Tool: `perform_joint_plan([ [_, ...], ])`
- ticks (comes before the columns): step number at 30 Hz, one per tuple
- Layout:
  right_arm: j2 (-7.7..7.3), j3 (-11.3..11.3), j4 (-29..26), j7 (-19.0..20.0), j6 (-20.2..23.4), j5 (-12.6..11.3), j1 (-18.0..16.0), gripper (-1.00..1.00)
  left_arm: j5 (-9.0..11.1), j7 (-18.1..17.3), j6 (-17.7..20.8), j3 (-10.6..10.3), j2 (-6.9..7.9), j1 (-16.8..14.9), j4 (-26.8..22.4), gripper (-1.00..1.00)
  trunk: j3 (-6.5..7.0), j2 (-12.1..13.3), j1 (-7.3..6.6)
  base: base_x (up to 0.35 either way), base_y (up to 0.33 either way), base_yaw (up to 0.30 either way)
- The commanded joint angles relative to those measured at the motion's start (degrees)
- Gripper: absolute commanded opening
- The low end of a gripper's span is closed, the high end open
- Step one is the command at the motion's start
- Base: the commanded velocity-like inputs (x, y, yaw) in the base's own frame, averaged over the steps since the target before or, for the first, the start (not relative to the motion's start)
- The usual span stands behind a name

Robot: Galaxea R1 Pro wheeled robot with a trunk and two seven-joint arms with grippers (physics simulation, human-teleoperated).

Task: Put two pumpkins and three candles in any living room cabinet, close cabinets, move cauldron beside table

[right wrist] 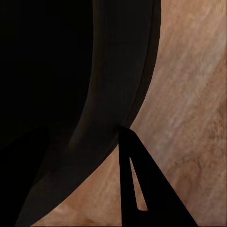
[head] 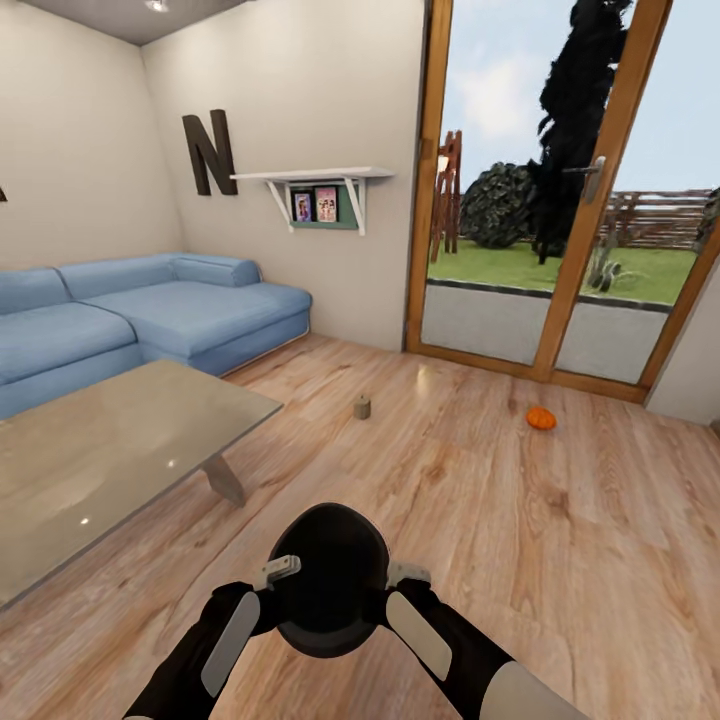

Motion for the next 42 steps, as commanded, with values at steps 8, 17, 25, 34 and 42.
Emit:
perform_joint_plan([
  [8,-0.1,-0.5,0.0,-0.5,0.7,0.8,-0.1,-1.0,-0.2,0.6,0.0,-0.1,0.05,0.0,-0.5,-1.0,-0.05,0.0,-0.05,-0.256,-0.101,0.271],
  [17,-0.1,-0.5,0.0,-0.6,0.7,0.8,-0.1,-1.0,-0.2,0.6,0.0,-0.1,0.05,-0.1,-0.5,-1.0,-0.05,0.0,-0.05,-0.22,-0.106,0.271],
  [25,-0.1,-0.5,0.0,-0.6,0.7,0.8,-0.1,-1.0,-0.2,0.6,0.0,-0.1,0.05,0.0,-0.5,-1.0,-0.05,0.0,-0.05,-0.04,-0.027,0.271],
  [34,-0.1,-0.5,0.0,-0.6,0.7,0.8,-0.1,-1.0,-0.2,0.6,0.0,-0.1,0.05,-0.1,-0.5,-1.0,-0.05,0.0,-0.05,-0.001,-0.001,0.271],
  [42,-0.1,-0.5,0.0,-0.6,0.7,0.8,-0.1,-1.0,-0.2,0.6,0.0,-0.1,0.05,0.0,-0.5,-1.0,-0.05,0.0,-0.05,0.0,0.0,0.272],
])
